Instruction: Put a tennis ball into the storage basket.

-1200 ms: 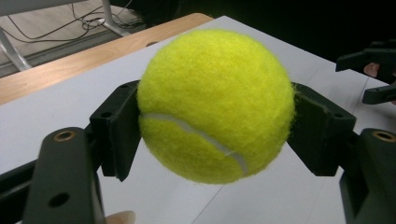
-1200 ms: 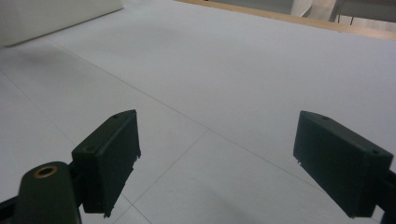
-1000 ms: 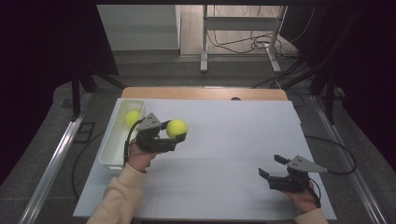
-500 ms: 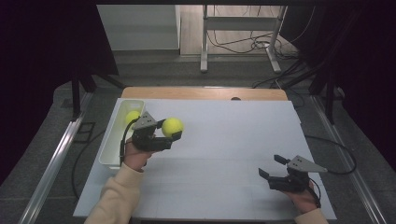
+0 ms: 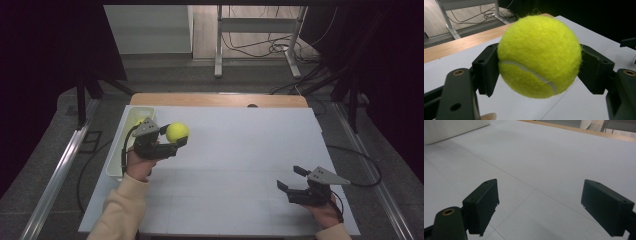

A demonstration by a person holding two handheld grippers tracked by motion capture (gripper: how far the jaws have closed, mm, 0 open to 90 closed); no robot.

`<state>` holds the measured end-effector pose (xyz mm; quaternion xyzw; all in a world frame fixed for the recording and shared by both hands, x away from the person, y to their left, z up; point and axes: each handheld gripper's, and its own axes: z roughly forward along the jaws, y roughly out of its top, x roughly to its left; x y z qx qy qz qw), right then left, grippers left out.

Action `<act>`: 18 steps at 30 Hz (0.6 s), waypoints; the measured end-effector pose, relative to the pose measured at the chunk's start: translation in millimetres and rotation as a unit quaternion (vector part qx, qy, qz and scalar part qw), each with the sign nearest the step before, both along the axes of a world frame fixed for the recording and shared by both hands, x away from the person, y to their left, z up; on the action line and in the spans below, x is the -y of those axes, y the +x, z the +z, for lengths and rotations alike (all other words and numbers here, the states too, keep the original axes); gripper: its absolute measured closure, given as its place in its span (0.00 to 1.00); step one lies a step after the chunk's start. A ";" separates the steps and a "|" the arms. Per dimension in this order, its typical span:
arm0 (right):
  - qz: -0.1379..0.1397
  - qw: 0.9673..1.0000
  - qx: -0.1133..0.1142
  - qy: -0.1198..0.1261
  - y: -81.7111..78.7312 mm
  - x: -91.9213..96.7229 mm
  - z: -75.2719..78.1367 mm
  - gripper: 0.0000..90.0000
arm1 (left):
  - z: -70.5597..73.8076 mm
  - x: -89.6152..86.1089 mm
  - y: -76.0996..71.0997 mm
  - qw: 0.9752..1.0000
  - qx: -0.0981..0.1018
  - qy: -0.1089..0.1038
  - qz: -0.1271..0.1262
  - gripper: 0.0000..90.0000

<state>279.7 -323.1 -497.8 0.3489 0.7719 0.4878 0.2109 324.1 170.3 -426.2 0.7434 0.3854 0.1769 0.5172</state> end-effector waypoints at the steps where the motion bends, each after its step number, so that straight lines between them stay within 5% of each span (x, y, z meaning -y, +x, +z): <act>1: 0.000 1.000 0.000 0.000 0.0 0.0 0.0 0.17 | 0.0 0.0 0.0 1.000 0.000 0.000 0.000 0.29; 18: 0.000 1.000 -0.001 0.000 0.1 0.2 -0.1 0.17 | -0.1 -15.6 1.1 1.000 0.001 0.005 0.028 0.29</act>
